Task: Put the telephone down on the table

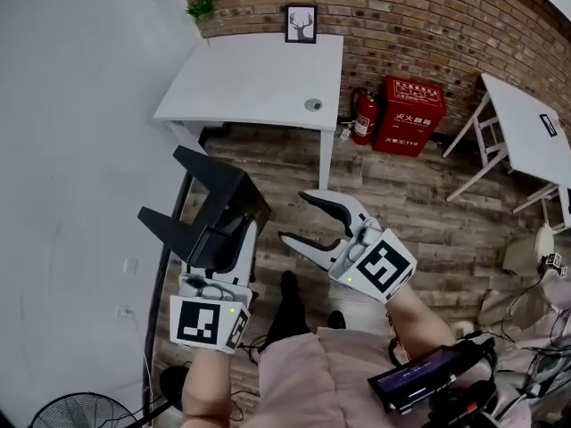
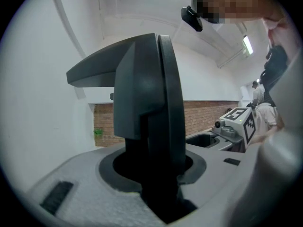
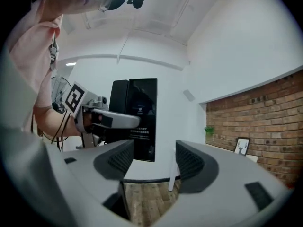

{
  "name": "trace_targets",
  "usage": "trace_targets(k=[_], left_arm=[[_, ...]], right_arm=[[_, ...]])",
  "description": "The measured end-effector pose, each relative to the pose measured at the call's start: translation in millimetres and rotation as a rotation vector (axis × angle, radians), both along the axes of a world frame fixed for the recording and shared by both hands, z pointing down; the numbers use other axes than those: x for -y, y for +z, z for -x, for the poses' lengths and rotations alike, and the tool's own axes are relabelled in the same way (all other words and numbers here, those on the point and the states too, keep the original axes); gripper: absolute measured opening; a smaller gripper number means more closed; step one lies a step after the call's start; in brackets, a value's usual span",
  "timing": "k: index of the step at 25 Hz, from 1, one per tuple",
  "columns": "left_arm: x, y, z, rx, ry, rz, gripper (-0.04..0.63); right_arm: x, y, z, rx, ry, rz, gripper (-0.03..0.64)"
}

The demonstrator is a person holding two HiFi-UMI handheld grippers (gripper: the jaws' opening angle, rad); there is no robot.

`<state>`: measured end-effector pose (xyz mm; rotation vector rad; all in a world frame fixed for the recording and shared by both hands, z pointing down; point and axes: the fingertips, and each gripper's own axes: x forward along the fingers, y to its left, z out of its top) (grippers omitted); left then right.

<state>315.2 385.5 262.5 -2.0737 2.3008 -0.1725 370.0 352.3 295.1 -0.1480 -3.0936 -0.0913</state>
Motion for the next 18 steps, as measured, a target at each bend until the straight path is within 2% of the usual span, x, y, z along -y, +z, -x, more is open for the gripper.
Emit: trace_targets(k=[4, 7, 11, 15, 18], left_arm=[[23, -3, 28, -0.017, 0.15, -0.001, 0.161], [37, -10, 40, -0.002, 0.278, 0.001, 0.161], [45, -7, 57, -0.045, 0.412, 0.07, 0.161], [52, -4, 84, -0.056, 0.544, 0.089, 0.161], [55, -14, 86, -0.049, 0.617, 0.094, 0.161]], right_arm=[[10, 5, 45, -0.017, -0.077, -0.014, 0.322], [22, 3, 70, -0.016, -0.114, 0.018, 0.336], [34, 4, 102, -0.04, -0.184, 0.058, 0.339], [38, 22, 140, -0.06, -0.262, 0.0, 0.339], [32, 21, 153, -0.074, -0.312, -0.025, 0.329]])
